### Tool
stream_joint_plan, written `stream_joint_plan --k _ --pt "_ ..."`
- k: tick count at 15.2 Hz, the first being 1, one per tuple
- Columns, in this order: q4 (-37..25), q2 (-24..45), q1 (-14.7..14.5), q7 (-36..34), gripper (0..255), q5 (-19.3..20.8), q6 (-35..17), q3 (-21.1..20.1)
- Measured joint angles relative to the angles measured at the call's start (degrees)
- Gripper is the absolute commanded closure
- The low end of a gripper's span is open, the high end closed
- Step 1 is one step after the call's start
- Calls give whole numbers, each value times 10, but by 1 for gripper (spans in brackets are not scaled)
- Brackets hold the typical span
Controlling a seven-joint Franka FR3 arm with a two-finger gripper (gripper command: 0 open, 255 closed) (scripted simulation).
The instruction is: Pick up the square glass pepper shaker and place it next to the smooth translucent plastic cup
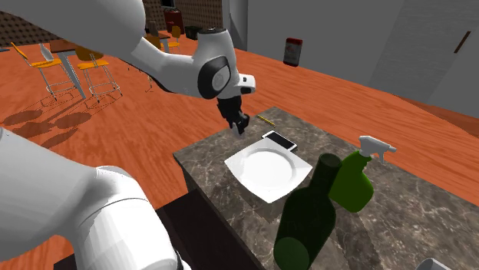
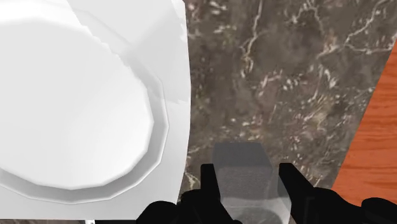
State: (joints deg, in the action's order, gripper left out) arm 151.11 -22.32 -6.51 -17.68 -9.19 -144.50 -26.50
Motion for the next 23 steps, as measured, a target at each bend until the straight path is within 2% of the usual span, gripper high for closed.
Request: stream_joint_plan --k 19,23 --pt "-95 -74 -8 17 255 -4 168 35" --pt "-82 -88 3 64 255 0 173 75"
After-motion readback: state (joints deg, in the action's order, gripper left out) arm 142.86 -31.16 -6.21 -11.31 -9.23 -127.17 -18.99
